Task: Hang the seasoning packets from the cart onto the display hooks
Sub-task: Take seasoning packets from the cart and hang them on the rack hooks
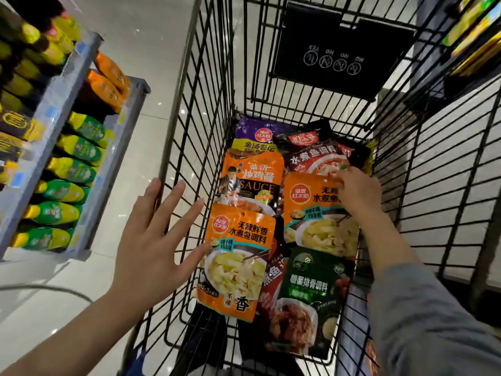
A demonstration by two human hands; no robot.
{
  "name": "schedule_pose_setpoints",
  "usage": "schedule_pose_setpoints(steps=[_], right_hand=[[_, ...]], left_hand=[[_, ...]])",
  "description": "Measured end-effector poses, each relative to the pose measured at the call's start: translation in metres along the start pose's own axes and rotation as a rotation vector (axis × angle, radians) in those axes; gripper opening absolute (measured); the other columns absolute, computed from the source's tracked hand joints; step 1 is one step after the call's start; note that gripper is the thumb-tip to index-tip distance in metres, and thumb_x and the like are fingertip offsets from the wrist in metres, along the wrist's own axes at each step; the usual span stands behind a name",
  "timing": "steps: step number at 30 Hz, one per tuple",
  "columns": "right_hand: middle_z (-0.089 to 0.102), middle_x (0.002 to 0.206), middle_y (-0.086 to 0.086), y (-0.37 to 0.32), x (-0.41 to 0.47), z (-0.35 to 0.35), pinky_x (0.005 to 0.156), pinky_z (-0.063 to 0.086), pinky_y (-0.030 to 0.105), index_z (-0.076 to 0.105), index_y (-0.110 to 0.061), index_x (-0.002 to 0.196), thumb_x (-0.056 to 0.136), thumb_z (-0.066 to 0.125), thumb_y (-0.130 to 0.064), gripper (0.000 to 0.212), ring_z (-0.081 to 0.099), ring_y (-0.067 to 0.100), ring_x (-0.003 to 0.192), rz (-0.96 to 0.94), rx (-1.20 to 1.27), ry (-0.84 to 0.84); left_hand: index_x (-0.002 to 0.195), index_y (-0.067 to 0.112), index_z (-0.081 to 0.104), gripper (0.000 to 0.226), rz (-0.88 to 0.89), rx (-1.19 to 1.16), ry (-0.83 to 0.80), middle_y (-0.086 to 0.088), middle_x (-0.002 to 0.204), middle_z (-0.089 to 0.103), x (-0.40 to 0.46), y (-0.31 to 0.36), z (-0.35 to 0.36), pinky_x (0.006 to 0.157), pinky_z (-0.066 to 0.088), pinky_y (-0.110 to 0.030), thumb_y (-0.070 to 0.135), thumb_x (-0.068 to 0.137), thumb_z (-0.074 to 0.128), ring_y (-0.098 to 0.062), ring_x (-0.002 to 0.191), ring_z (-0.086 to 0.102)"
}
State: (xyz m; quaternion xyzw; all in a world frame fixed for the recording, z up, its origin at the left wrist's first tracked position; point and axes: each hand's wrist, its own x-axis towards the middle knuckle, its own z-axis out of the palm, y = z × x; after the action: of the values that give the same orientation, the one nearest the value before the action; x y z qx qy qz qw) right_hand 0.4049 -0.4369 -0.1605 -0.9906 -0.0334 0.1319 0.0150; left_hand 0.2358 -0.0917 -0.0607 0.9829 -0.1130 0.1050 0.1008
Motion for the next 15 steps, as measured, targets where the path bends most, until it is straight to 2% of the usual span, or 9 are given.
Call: schedule_pose_setpoints(steps=[4, 7, 11, 15], right_hand=[[0.063, 0.101, 0.012, -0.009, -0.052, -0.046, 0.078, 0.04, 0.041, 0.067, -0.011, 0.108, 0.088, 0.057, -0.011, 0.022, 0.06, 0.034, 0.085, -0.098, 0.066, 0.252], [0.066, 0.094, 0.014, -0.027, -0.096, -0.083, 0.071, 0.047, 0.042, 0.069, -0.008, 0.1, 0.084, 0.064, -0.008, 0.017, 0.062, 0.034, 0.074, -0.111, 0.094, 0.376], [0.065, 0.084, 0.012, -0.059, -0.154, -0.119, 0.056, 0.044, 0.032, 0.071, -0.006, 0.092, 0.078, 0.071, -0.005, 0.014, 0.058, 0.031, 0.055, -0.137, 0.047, 0.42], [0.062, 0.08, 0.006, -0.092, -0.205, -0.137, 0.057, 0.036, 0.026, 0.071, -0.009, 0.092, 0.081, 0.061, -0.01, 0.015, 0.054, 0.026, 0.055, -0.158, 0.106, 0.444]], left_hand=[[0.133, 0.013, 0.055, 0.06, 0.009, -0.06, 0.02, -0.017, 0.15, 0.035, 0.001, 0.0, 0.002, 0.11, 0.027, -0.059, 0.049, 0.086, 0.057, -0.041, 0.143, 0.021], [0.134, 0.013, 0.054, 0.06, 0.029, -0.118, 0.038, -0.018, 0.15, 0.035, 0.002, -0.001, 0.003, 0.11, 0.027, -0.06, 0.049, 0.086, 0.057, -0.041, 0.143, 0.021], [0.135, 0.015, 0.052, 0.056, 0.015, -0.233, 0.076, -0.016, 0.15, 0.037, 0.002, -0.001, 0.003, 0.111, 0.027, -0.057, 0.047, 0.089, 0.053, -0.038, 0.143, 0.021], [0.141, 0.019, 0.043, 0.049, -0.087, -0.429, 0.081, -0.008, 0.153, 0.031, 0.0, -0.004, 0.002, 0.113, 0.023, -0.056, 0.038, 0.096, 0.042, -0.027, 0.146, 0.017]])
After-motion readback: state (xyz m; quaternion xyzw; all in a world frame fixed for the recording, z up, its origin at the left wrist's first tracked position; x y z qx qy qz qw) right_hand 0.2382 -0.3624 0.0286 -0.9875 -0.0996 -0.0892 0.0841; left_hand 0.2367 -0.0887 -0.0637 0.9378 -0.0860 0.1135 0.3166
